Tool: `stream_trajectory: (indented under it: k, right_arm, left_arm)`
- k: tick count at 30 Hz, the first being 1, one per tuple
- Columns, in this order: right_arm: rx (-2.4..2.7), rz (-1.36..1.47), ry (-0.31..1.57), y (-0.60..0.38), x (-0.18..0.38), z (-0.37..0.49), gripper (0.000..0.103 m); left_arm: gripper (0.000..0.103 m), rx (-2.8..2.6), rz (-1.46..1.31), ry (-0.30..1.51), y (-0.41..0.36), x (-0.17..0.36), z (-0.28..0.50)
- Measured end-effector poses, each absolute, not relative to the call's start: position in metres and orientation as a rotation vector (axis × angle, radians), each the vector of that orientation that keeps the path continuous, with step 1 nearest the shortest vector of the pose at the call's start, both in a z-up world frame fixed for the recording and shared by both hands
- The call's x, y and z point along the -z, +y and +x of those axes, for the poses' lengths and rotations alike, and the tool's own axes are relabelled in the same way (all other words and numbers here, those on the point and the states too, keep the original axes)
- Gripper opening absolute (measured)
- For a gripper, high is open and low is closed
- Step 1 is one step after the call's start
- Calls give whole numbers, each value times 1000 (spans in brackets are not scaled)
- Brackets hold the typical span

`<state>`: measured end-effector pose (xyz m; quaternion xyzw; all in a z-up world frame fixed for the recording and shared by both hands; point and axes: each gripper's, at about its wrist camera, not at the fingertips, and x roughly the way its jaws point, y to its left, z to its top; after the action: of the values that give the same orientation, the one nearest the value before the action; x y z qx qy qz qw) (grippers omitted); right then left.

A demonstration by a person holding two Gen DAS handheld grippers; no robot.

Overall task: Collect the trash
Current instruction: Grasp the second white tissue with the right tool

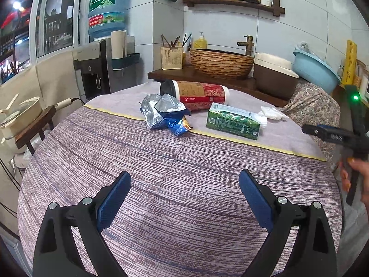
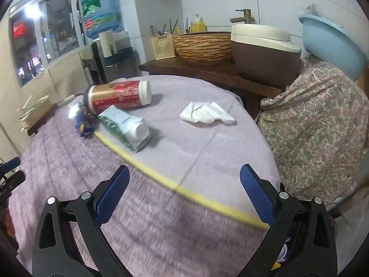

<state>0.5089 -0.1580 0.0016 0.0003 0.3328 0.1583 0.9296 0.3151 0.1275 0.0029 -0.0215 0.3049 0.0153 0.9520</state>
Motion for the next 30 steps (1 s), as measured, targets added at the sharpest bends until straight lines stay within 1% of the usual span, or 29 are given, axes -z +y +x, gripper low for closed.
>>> stream_trajectory:
  k: [7,11,13,15,16,17,19,21,24,30]
  right_arm:
    - [-279,-94,757,-134,12,597,95]
    - [-241,-173,776,-119,18,630,95]
    - [-227,-200,794,-113,24,646,90]
    - [-213,-216,829,-111,31,658,75]
    - [-210,-216,843,-111,34,662,70]
    - [-212,-208,852,-112,36,665,61]
    - [-209,-166,852,-116,36,668,52]
    - [-199,-153,851,-120,35,668,33]
    - [-206,-164,835,-121,33,663,26]
    - [-216,-196,757,-122,21,639,25]
  left_arm:
    - [93,-25,-41,663,138,6,338]
    - [93,-20,-40,670,142,7,350]
    - [93,-17,-38,673,143,7,356]
    - [93,-18,-36,676,146,7,363]
    - [93,-20,-38,677,147,7,366]
    - [93,-23,-41,678,149,7,370]
    - [93,-26,-63,679,154,6,378]
    - [93,-33,-83,679,158,5,386]
    - [93,-47,-88,671,157,4,397]
    - [93,-63,-74,674,151,3,431]
